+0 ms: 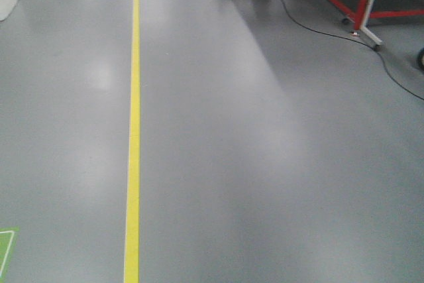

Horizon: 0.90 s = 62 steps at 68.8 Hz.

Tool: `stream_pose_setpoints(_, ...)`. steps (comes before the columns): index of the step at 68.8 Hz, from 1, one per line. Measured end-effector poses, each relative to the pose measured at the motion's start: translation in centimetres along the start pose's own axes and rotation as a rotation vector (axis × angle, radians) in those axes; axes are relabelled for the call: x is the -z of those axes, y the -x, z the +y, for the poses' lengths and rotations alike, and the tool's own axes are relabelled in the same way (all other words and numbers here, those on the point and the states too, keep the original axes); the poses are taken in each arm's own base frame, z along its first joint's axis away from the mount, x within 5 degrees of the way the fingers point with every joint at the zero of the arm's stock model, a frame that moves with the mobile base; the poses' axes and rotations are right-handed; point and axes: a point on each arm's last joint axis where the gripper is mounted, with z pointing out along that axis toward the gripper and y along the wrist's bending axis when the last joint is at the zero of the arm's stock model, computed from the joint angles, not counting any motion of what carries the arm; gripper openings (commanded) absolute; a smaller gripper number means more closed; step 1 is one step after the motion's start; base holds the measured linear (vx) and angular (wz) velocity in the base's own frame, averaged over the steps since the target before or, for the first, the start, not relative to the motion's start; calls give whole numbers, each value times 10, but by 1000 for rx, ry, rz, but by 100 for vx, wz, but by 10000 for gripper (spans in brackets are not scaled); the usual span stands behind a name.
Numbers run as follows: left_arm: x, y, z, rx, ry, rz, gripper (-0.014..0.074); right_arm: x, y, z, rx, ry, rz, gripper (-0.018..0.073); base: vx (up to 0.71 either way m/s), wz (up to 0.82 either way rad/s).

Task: Move and align brake pads A on conveyor
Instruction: 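Drive the base away from the table holding both pads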

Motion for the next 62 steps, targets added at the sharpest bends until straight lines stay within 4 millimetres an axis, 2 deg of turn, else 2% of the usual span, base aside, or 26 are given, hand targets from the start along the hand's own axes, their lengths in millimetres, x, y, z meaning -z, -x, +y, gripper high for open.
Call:
stream_pose_setpoints(30, 0, 0, 0, 0, 0, 1, -6, 0, 0, 0, 0, 0, 0, -7, 19, 34)
stream_pose_setpoints(62, 0, 0, 0, 0, 0, 1, -6, 0, 0, 0, 0, 0, 0, -7, 42, 15)
